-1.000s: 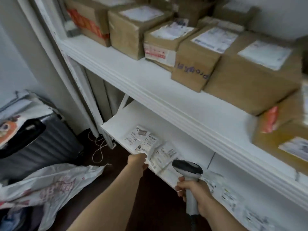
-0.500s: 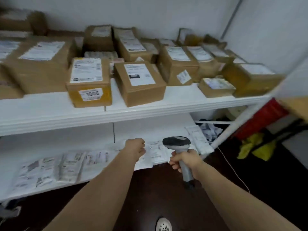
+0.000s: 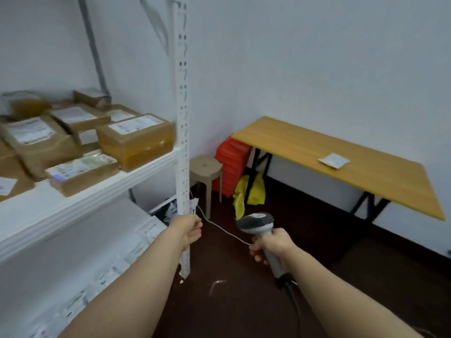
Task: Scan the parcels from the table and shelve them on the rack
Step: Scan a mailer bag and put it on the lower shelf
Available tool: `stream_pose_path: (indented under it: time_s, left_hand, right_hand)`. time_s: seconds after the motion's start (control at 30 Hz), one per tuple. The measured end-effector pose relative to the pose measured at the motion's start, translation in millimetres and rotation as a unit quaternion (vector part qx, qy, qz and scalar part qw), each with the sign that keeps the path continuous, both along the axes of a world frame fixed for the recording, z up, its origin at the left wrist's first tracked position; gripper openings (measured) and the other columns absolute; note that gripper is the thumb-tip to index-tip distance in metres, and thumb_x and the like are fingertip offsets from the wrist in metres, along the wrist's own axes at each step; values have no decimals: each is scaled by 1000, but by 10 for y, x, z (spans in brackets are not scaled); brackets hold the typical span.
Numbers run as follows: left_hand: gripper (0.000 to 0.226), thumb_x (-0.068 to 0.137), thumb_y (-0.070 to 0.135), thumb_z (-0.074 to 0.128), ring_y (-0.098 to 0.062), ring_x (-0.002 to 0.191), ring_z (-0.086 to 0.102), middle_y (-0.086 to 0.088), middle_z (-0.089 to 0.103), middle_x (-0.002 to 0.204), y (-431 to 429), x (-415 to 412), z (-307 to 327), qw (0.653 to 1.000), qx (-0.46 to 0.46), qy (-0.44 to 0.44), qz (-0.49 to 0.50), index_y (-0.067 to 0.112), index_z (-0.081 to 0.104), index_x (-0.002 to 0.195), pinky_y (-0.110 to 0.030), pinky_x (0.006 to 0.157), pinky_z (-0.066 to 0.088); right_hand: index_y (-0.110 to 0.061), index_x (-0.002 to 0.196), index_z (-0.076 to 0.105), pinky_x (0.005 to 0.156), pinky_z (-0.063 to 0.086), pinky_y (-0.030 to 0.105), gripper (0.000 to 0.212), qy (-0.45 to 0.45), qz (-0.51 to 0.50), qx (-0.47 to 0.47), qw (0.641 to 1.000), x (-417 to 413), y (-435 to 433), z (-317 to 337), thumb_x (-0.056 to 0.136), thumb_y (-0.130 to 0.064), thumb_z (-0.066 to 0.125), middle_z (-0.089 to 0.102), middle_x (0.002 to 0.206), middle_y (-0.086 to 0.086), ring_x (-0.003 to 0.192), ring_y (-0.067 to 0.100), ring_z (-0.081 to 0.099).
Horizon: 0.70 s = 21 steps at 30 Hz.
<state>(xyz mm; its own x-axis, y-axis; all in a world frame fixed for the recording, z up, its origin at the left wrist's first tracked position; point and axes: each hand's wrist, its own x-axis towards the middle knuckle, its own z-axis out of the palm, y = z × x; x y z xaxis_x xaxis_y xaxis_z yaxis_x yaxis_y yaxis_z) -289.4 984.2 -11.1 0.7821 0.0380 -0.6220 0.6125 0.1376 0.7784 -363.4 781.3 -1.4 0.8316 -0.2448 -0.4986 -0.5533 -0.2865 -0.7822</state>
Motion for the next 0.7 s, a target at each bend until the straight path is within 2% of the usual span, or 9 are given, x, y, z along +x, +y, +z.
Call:
stream_pose_path:
  time_s: [0.07,0.13,0.27,0.5,0.6,0.7]
  left_hand:
    - [11,96,3,50,-20,72,59,-10,58,72,-656,310,26,1000,3,-8,-30,3,55,85,-34,84,51]
    - [17,96,4,50,-23,82,60,-11,59,75,-1354,618,32,998,2,-13,-55,4,53,79,-37,89,49]
    - [10,94,4,53,-24,85,60,-11,61,78,-2683,1089,49,992,14,-10,-126,2,56,85,-35,80,49]
    - [11,93,5,55,-24,91,60,-10,62,82,-4377,1852,54,972,51,-29,-229,2,59,84,-33,80,51]
    - [8,94,8,55,-21,86,60,-9,63,86,-4907,2299,-21,964,83,-39,-250,3,60,88,-32,77,51]
    - [12,93,7,56,-16,75,57,-8,61,84,-5448,2838,-152,958,102,-43,-264,6,58,81,-31,75,51]
  right_hand:
    - [-2,66,60,42,41,25,16,-10,-27,8,1000,162,-605,20,78,8,64,64,67,16,45,19,55]
    - [-3,68,61,42,41,23,15,-21,-60,16,998,319,-1249,22,78,7,63,66,65,13,44,16,56]
    - [-5,75,61,43,42,23,12,-34,-128,27,991,545,-2450,63,79,6,63,67,64,8,45,14,57]
    - [-2,84,61,43,41,24,13,-67,-254,61,963,1041,-4012,88,77,8,65,67,61,11,43,17,57]
    - [-3,84,62,42,41,23,13,-69,-284,67,954,1354,-4470,-6,77,9,65,68,58,9,42,16,57]
    - [-2,85,62,42,41,25,14,-71,-309,73,946,1747,-4876,-126,77,9,65,68,59,9,44,17,58]
